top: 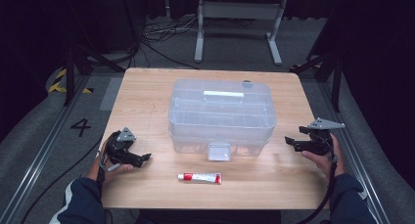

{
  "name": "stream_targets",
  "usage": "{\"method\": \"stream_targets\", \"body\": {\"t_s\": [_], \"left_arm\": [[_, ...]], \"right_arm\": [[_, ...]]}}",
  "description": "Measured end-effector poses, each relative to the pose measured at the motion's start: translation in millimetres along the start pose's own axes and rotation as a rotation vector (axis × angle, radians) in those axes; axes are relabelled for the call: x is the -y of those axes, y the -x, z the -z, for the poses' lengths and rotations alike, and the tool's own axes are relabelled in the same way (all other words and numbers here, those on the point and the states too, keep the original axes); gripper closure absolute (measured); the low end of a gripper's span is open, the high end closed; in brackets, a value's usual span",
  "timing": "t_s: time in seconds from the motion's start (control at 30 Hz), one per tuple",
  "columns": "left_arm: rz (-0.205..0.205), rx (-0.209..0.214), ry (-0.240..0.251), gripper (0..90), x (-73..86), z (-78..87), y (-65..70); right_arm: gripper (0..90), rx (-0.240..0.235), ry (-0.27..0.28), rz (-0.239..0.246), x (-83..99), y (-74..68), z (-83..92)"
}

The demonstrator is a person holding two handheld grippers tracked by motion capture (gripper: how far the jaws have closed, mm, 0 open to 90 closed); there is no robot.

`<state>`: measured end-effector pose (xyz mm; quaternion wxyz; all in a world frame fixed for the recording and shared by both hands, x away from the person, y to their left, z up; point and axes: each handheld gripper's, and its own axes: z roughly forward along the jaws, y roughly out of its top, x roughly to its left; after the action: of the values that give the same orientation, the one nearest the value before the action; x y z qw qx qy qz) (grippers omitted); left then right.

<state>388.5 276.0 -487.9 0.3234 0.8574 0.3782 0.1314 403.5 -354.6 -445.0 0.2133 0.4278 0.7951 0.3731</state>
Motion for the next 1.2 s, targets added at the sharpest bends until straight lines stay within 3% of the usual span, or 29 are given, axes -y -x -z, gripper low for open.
{"method": "stream_targets", "body": {"t_s": [0.57,0.8,1.2], "left_arm": [[0.002,-0.003,0.001,0.5,0.1,0.0,0.3],[0.002,-0.003,0.001,0.5,0.1,0.0,0.3],[0.007,-0.002,0.002,0.5,0.2,-0.1,0.6]], "right_arm": [[25.7,0.002,0.090,0.032,-23.2,-6.3,25.4],[30.3,0.017,0.186,0.072,-43.3,-13.0,43.8],[31.0,-0.006,0.238,0.126,-74.4,-24.2,49.3]]}}
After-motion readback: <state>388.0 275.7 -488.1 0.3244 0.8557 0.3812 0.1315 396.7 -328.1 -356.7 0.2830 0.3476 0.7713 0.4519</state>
